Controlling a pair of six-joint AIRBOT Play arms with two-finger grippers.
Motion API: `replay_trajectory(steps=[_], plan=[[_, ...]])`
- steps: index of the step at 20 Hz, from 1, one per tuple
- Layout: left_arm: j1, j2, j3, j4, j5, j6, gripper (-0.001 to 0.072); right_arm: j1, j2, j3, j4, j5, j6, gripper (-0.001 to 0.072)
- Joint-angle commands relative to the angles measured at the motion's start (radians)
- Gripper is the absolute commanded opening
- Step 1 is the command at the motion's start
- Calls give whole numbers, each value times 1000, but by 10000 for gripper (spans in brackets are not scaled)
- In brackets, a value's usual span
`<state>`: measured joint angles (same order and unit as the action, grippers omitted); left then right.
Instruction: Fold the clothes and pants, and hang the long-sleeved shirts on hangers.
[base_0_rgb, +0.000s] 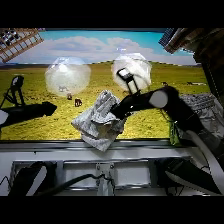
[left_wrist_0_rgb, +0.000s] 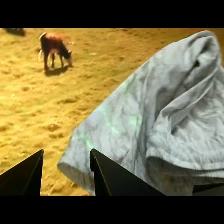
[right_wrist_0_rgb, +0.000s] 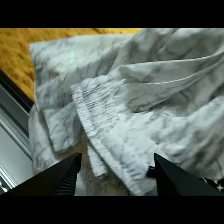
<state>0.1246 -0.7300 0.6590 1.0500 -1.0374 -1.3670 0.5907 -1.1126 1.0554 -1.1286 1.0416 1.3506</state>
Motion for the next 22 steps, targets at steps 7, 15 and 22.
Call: replay_trajectory(steps=[7,15,22], plan=[[14,20,-77,23,24,-47,292,210,-316,198,-125,-12,44,585],[14,20,-76,23,29,-47,292,329,-495,307,-330,39,113,649],[13,20,-77,23,21,-46,291,333,-578,307,-550,-15,333,113]])
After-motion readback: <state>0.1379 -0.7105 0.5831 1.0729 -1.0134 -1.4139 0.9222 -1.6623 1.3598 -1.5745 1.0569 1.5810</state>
